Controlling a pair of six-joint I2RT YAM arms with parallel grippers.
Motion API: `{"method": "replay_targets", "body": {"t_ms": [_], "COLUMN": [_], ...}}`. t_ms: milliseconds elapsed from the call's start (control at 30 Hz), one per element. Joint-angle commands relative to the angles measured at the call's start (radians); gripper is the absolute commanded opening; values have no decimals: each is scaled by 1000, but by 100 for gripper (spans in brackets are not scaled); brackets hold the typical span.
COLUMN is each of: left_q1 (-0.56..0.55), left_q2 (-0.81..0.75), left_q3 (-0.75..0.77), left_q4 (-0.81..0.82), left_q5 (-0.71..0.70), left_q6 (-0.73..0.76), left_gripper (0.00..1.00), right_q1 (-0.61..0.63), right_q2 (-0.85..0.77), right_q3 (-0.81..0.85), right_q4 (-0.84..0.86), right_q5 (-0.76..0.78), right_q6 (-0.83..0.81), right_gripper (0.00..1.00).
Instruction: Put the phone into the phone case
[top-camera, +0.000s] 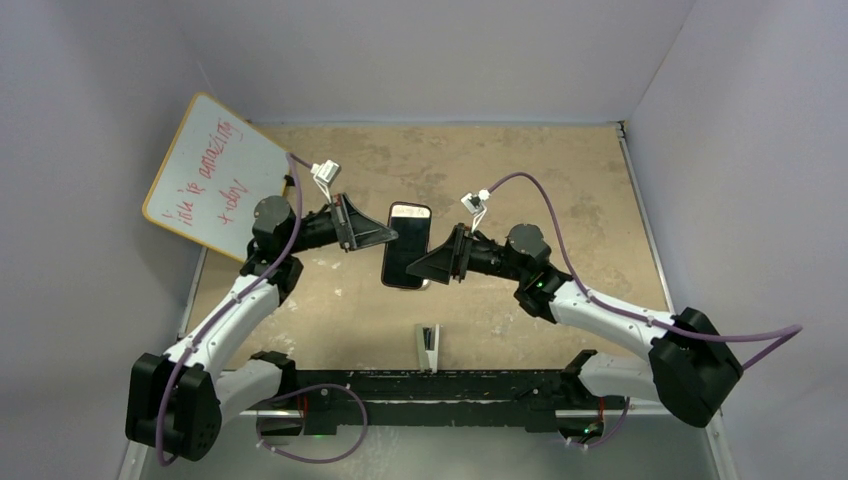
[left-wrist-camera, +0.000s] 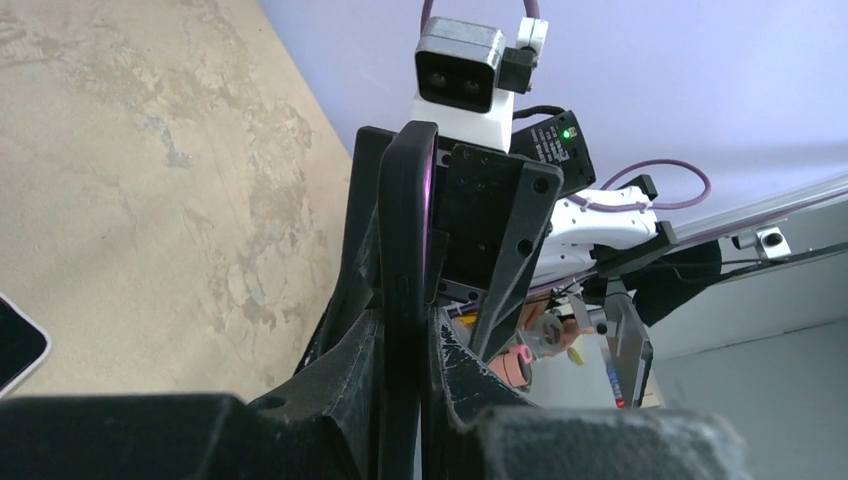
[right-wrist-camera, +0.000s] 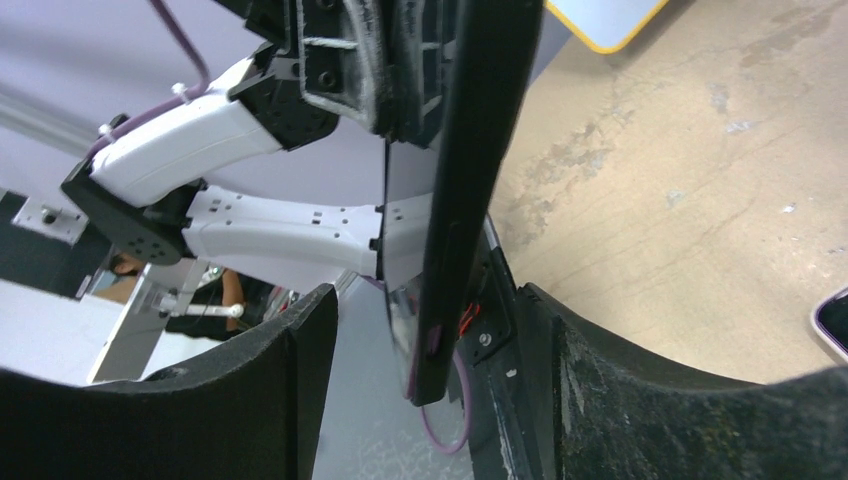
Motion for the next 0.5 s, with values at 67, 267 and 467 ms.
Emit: {"method": "replay_targets", "body": {"t_ms": [67, 267, 467], "left_q1": [-1, -1, -2], "left_q2": [-44, -38, -20], "left_q3": [87, 96, 123], "left_q4": [8, -111, -253], "left_q5": [-45, -112, -173], "left_q6": [30, 140, 265], "left_gripper": [0, 0, 0], "right_q1": [7, 19, 18], "right_q2": [-65, -73, -78], "right_q3": [-1, -40, -23], "right_q4": [17, 118, 32], "right_q5": [57, 52, 96], "right_q6": [28, 132, 110], "right_gripper": [59, 26, 0]}}
